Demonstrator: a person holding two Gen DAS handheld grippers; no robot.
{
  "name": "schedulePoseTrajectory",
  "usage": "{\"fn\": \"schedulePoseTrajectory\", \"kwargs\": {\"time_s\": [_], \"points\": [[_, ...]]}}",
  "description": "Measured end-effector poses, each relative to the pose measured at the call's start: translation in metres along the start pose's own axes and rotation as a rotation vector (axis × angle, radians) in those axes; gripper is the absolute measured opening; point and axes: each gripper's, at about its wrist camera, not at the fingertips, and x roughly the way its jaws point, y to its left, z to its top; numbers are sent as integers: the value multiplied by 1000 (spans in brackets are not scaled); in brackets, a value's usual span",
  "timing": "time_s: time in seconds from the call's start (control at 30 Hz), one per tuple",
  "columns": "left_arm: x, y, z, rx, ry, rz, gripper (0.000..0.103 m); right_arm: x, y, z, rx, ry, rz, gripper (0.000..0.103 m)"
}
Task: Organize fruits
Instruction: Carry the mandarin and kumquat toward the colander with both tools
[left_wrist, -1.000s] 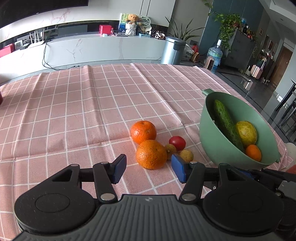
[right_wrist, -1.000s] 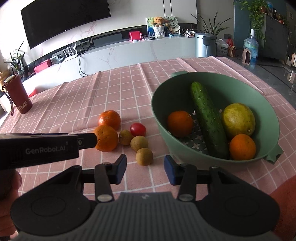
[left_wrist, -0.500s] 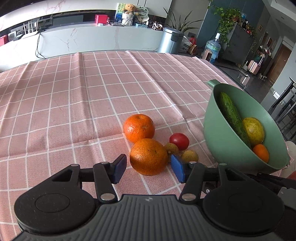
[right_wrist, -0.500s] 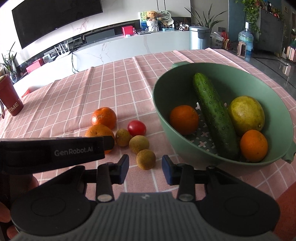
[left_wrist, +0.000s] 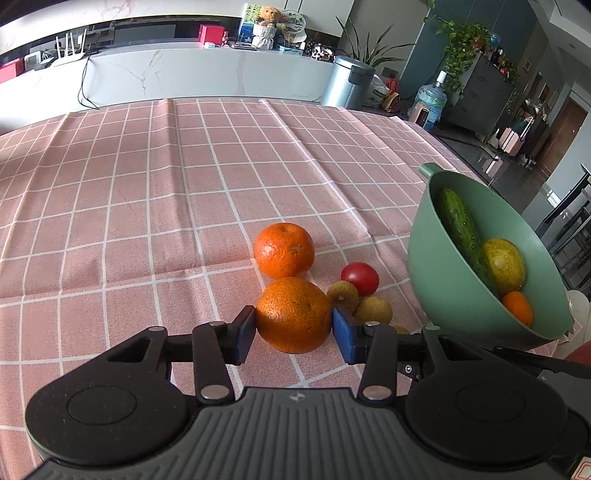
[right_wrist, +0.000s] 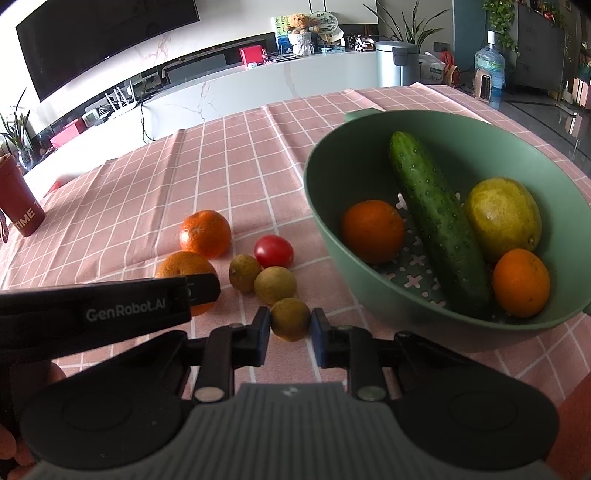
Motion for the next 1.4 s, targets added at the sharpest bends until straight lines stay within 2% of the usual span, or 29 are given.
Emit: {"fn": "schedulePoseTrajectory", "kwargs": {"time_s": [0.3,0.63,0.77,0.9,1.2,1.4], "points": [[-33,1,-4,-79,-30,33,51,-15,-2,-2,-14,-2,75,19],[-78,-19,-6,-150,-83,82,50,-54,-6,-1,-79,6,218,18],[-97,-31,0,-178,-121,78,50,-71,-13,4,-109,-8,242,18],[-107,-50,10,-165,-142,59,50,-88,-29,15,-142,-20,251,18],[-89,-107,37,-75,-103,-22,50,-115,-73,59,-257,-49,250,18],[-60,-140,47,-16,-36,-69,50,-111,-101,78,-376,-37,180,18]]}}
